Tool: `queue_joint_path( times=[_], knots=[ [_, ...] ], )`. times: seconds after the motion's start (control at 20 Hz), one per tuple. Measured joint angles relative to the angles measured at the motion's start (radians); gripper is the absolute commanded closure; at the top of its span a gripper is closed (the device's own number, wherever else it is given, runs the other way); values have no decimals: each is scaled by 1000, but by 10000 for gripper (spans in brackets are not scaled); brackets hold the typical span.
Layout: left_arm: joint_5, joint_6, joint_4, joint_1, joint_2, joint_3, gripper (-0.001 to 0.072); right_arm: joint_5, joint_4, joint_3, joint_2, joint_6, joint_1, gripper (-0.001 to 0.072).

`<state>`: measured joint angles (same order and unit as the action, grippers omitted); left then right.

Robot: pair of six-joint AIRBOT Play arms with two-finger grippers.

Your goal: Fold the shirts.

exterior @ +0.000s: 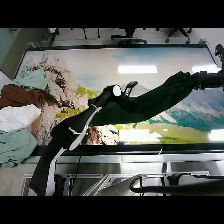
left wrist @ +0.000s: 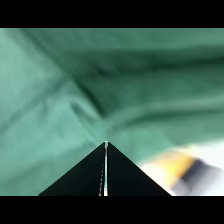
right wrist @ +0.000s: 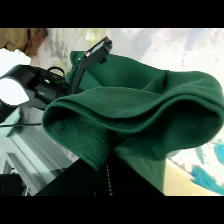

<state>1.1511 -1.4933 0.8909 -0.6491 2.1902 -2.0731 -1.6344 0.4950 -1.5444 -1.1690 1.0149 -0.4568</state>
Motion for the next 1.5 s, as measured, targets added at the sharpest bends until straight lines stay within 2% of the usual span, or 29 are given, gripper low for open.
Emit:
queue_joint_path(
  times=[0.15, 0.3, 0.4, 0.55, 0.6, 0.65, 0.7, 0.75, 0.9, 1.05, 1.2, 1.25, 1.3, 1.5],
  knots=[
    [106, 18, -124, 107, -138, -10, 691, -1, -45, 1, 10, 11, 55, 692],
    [172, 48, -257, 257, -320, -14, 691, 91, -86, 2, 8, 18, 217, 692],
    [193, 62, -314, 356, -434, -14, 691, 203, -95, 3, -17, 18, 377, 691],
    [206, 82, -359, 486, -587, 6, 691, 455, -68, 3, -111, 12, 669, 684],
    [204, 93, -368, 518, -631, 29, 691, 557, -40, 3, -159, 10, 766, 572],
    [201, 108, -376, 547, -674, 57, 691, 654, -12, 3, -212, 9, 850, 294],
    [199, 121, -381, 569, -710, 86, 691, 750, 11, 3, -264, 6, 925, 186],
    [196, 134, -382, 586, -742, 118, 691, 845, 28, 3, -317, 5, 993, 250],
    [189, 153, -388, 613, -801, 192, 691, 1018, 55, -3, -398, 5, 1092, 260],
    [200, 174, -392, 620, -824, 223, 691, 1002, 78, -5, -369, 3, 1052, 254],
    [207, 186, -394, 621, -832, 221, 691, 840, 100, -6, -279, 23, 898, 250],
    [207, 192, -395, 621, -834, 217, 691, 778, 115, -6, -248, 43, 832, 201],
    [208, 197, -395, 621, -835, 212, 691, 717, 138, -6, -219, 71, 758, 70],
    [211, 209, -395, 621, -837, 206, 691, 507, 268, 16, -178, 170, 517, 61]
  ],
)
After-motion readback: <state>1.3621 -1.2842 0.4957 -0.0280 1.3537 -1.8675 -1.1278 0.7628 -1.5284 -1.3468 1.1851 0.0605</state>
